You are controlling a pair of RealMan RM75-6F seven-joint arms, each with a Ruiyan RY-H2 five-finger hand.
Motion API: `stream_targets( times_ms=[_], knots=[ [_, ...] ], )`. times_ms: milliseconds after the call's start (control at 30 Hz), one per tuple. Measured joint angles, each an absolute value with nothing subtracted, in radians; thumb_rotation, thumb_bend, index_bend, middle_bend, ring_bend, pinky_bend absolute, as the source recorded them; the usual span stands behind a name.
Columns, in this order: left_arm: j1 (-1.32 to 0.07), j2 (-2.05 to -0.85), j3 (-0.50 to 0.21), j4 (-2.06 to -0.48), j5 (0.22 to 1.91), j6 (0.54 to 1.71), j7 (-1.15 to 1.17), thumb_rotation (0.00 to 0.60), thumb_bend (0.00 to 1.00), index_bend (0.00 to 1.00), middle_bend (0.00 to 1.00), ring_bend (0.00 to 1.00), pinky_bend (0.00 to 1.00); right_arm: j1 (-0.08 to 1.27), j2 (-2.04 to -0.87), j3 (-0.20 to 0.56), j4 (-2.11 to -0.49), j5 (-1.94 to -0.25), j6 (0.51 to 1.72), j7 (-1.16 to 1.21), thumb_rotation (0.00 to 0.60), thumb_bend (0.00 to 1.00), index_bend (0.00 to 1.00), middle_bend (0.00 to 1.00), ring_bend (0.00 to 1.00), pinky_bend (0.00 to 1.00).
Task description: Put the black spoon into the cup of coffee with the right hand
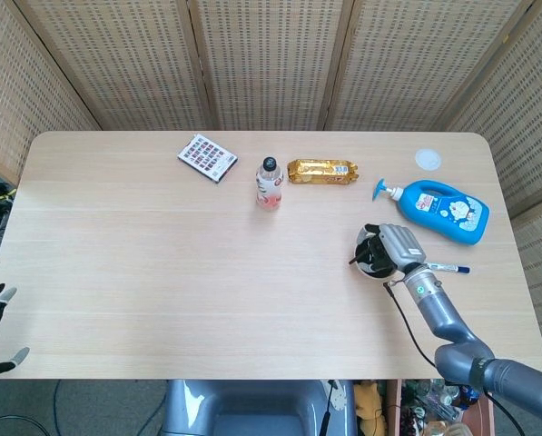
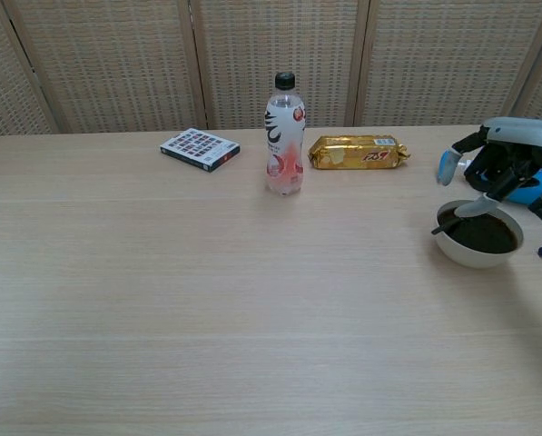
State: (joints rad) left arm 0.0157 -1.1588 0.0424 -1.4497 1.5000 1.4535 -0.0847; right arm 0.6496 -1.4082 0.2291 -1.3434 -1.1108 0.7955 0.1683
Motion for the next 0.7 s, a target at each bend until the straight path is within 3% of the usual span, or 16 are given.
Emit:
stream_targets(
  times_ms=[233,433,600,700],
  knots=[
    [0.017,-1.158,0.042,-1.454,1.503,1.458,-0.083,0.6,0.23,0.0,0.0,0.0,0.0,0.583,-1.357,0.232,-1.461,-1.134,0.939,0.153,0.6,0.11,0.5,0.73,0.83,0.94],
    [0.017,-1.167,0.033,-1.452,1.518,1.487,-0.083,0.6,0.23,0.0,0.0,0.0,0.0,0.499,-1.344,0.215,-1.52,-1.178,1.153,0.06,0.6,0.18,0.51,0.63,0.68,0.85],
    [0.02,-1.172,0.03,-1.449,1.53,1.508,-0.085,0.6,0.23,0.0,0.0,0.0,0.0,0.41,-1.349,0.192,-1.56,-1.225,1.347,-0.043,0.6,0.19,0.51,0.5,0.48,0.63],
    [0.022,-1.176,0.029,-1.447,1.538,1.52,-0.08,0.6,0.22,0.0,0.0,0.0,0.0,0.356,-1.348,0.168,-1.592,-1.258,1.428,-0.104,0.6,0.19,0.48,0.38,0.29,0.37]
  ],
)
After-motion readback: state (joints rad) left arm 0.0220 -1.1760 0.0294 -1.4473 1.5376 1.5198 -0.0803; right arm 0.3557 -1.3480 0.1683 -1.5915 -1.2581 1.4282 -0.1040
